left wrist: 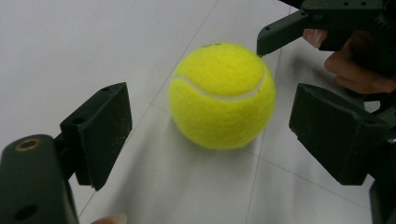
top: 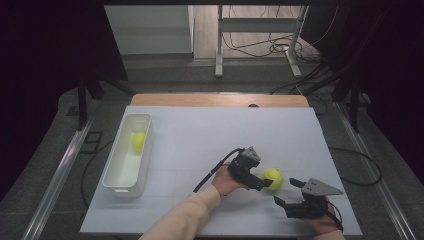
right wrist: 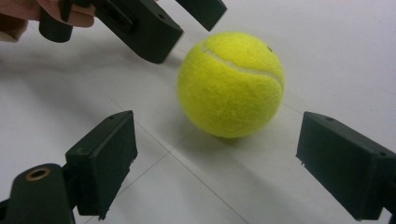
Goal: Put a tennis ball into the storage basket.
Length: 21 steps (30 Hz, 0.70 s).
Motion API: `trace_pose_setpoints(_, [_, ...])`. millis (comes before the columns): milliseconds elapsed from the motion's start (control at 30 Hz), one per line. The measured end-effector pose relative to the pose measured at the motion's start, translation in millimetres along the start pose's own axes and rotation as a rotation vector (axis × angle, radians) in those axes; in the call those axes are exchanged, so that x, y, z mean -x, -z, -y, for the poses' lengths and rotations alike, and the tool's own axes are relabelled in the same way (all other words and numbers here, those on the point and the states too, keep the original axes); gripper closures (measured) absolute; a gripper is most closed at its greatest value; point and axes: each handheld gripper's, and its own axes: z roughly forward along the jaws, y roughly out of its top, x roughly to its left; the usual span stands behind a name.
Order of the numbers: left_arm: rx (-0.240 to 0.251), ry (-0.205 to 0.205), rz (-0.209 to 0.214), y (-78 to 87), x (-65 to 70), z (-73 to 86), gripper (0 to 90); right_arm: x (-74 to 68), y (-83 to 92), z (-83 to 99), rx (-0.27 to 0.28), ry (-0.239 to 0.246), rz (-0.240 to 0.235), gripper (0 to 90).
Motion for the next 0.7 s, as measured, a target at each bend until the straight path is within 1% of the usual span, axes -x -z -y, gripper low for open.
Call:
trace_pose_setpoints(67, [-0.001,0.0,0.002,-2.6,0.7,-1.6,13.6,0.0,0.0,-0.1,-0.001,0.001,-0.001,12.6])
trace_pose_setpoints(133, [-0.013,-0.007,0.015,-9.1,3.9,-4.9,13.2,-0.3,-0.1,0.2,-0.001,0.001,-0.008,12.5])
trace_pose_setpoints(167, [-0.013,-0.007,0.015,-9.1,3.9,-4.9,12.7,-0.3,-0.1,0.2,-0.001,0.001,-0.008,12.5])
trace_pose_setpoints(200, [-0.026,-0.015,0.021,-13.0,6.1,-6.5,12.3,-0.4,0.0,0.3,0.0,0.001,-0.011,12.5])
trace_pose_setpoints(300, [-0.037,-0.015,0.021,-16.5,7.0,-8.3,11.6,-0.4,0.0,0.3,-0.001,0.001,-0.012,12.4])
trace_pose_setpoints(367, [-0.043,-0.01,0.021,-19.5,6.2,-9.8,10.8,-0.3,0.3,0.3,-0.004,0.001,-0.012,12.4])
trace_pose_setpoints(400, [-0.04,0.0,0.023,-21.6,5.7,-10.2,10.8,-0.3,0.4,0.3,-0.004,0.002,-0.012,12.4])
trace_pose_setpoints(533, [-0.063,-0.004,0.026,-28.0,4.8,-11.8,10.4,-0.4,0.4,0.3,-0.004,0.004,-0.014,12.4])
trace_pose_setpoints(600, [-0.074,0.006,0.022,-30.9,4.0,-12.5,10.5,-0.3,0.3,0.3,-0.005,0.002,-0.014,12.4])
trace_pose_setpoints(700, [-0.073,0.018,0.023,-34.4,1.0,-11.9,11.7,-0.2,0.5,0.4,-0.005,0.005,-0.014,12.3])
